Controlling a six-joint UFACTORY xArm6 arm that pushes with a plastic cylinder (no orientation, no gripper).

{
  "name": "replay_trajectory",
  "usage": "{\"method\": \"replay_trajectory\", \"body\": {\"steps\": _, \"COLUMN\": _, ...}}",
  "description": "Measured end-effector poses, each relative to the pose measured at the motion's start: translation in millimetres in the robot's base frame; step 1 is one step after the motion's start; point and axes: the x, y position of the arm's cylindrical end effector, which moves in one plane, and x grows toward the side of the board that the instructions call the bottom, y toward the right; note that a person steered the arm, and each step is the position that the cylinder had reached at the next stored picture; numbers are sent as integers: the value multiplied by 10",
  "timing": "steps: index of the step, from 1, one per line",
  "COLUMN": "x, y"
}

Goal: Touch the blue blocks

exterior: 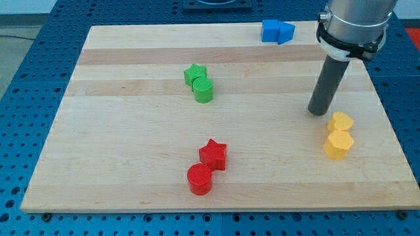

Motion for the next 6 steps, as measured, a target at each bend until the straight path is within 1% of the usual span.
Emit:
{"method": "replay_trajectory", "body": {"steps": 2, "x": -92, "y": 22}}
{"method": "replay_trajectory", "body": {"steps": 6, "x": -121, "y": 22}}
